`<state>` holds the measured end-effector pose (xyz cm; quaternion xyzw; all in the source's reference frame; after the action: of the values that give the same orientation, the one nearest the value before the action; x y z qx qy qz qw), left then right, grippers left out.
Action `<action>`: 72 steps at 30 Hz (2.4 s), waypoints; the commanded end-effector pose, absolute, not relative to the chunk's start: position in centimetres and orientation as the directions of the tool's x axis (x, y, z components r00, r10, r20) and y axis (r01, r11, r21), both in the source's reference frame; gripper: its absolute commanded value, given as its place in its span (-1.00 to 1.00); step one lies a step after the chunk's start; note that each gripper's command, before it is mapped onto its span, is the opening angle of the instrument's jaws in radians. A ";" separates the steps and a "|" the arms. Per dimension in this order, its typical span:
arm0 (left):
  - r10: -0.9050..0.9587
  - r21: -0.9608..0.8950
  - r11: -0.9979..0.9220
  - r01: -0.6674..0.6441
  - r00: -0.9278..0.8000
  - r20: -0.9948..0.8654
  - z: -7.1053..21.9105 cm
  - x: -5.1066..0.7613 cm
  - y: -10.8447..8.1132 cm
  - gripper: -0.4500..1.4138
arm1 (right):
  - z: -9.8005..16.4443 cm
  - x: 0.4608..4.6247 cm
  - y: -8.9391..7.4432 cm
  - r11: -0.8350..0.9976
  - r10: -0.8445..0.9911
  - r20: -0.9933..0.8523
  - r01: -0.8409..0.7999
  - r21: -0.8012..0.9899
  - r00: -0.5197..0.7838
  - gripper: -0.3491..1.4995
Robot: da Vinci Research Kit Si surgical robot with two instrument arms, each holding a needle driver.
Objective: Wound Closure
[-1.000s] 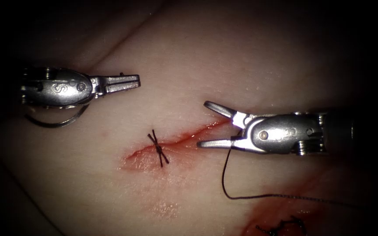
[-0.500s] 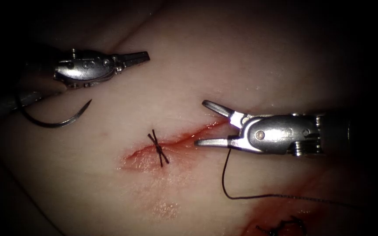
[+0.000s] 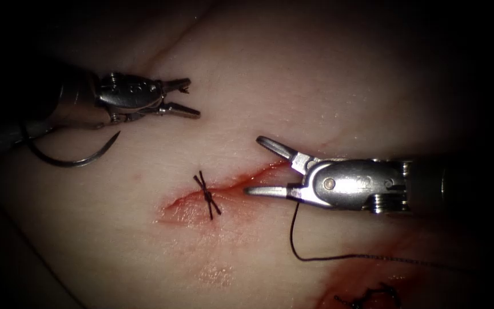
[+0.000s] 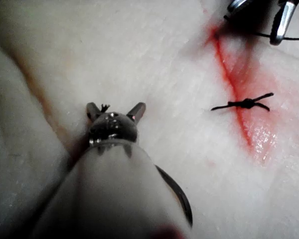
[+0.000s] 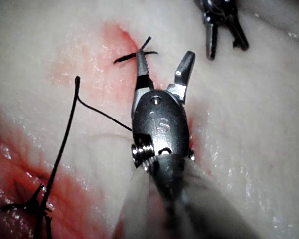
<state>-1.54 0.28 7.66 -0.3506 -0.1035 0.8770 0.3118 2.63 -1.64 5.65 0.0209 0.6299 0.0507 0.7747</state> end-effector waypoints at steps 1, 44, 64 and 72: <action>0.623 -0.387 -0.781 -0.490 -0.571 -0.534 7.7 -1.52 0.3 0.46 | 5.7 2.71 -1.7 0.994 0.107 -0.974 -0.049 0.100 0.198 0.93; 0.713 -0.341 -0.696 -0.633 -0.553 -0.430 5.8 -1.26 -0.2 0.62 | 5.7 2.62 -1.7 0.991 0.127 -0.960 0.006 0.133 0.251 0.96; 0.634 -0.226 -0.773 -0.592 -0.716 -0.292 6.3 -1.13 -0.6 0.50 | 5.7 2.55 -1.7 0.991 0.129 -0.951 0.004 0.136 0.281 0.98; 0.632 -0.238 -0.775 -0.586 -0.724 -0.276 6.4 -1.03 -0.6 0.48 | 5.7 2.56 -1.7 0.990 0.134 -0.949 0.005 0.142 0.286 0.98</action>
<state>-0.93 -0.52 6.39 -0.1701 -0.0697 0.9254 0.3316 2.48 -1.65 5.61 0.0575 0.5953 0.0414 0.8004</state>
